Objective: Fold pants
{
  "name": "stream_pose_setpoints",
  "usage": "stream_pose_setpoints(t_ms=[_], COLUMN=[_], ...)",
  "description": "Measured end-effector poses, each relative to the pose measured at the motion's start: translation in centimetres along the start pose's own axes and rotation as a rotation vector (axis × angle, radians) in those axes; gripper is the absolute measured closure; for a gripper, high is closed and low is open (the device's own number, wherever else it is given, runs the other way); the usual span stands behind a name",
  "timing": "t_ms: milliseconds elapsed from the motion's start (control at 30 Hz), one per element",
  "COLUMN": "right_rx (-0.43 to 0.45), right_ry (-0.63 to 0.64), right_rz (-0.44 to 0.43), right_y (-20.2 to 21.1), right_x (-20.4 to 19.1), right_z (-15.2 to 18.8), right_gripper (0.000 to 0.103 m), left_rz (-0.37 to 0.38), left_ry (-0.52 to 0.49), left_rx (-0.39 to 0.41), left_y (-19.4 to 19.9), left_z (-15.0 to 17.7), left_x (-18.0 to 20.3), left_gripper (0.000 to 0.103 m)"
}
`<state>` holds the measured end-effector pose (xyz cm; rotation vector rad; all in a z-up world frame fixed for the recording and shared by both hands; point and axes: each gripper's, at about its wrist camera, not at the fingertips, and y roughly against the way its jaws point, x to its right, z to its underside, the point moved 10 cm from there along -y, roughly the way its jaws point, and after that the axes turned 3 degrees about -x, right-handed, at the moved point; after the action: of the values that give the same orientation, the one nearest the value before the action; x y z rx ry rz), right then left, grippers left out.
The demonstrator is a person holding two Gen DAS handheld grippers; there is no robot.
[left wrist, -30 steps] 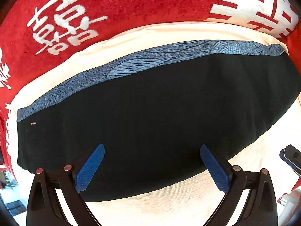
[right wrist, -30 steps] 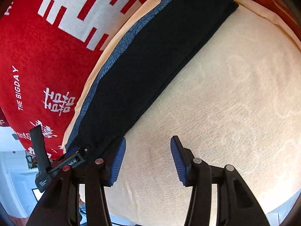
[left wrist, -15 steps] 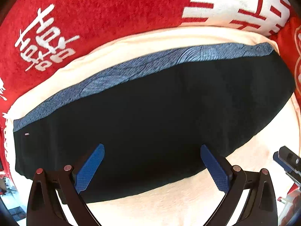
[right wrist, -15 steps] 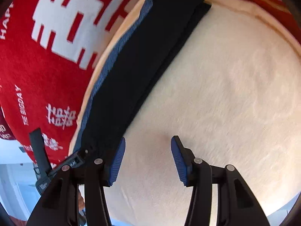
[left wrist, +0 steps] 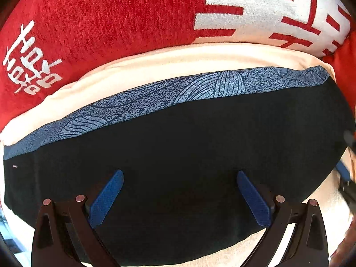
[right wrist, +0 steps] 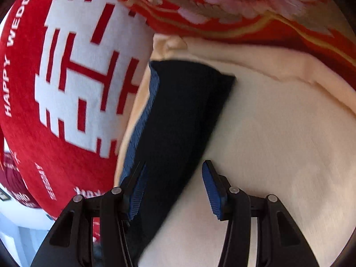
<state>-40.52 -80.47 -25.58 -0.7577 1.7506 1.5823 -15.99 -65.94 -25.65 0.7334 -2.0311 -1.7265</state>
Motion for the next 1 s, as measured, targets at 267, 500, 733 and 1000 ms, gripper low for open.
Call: stream_pose_setpoints(t_ms=[267, 500, 733, 1000], right_rx=[0.003, -0.008, -0.025, -0.05], right_ry=[-0.007, 0.192, 0.365, 0.58], right_rz=[0.046, 0.008, 0.06, 0.149], right_y=[-2.2, 0.4, 0.3, -0.3], right_x=[-1.8, -7.6, -12.2, -17.4], right_z=[-2.5, -1.0, 0.9, 5.1], right_gripper=[0.089, 0.089, 0.089, 0.089], left_rz=[0.052, 0.167, 0.262, 0.355], left_ry=[-0.024, -0.102, -0.033, -0.075], left_rx=[0.005, 0.06, 0.083, 0.046], left_y=[1.2, 2.2, 1.0, 2.4], left_z=[-0.8, -1.8, -2.1, -2.2], left_x=[0.9, 6.8, 8.0, 7.6], left_gripper=[0.046, 0.048, 0.048, 0.042])
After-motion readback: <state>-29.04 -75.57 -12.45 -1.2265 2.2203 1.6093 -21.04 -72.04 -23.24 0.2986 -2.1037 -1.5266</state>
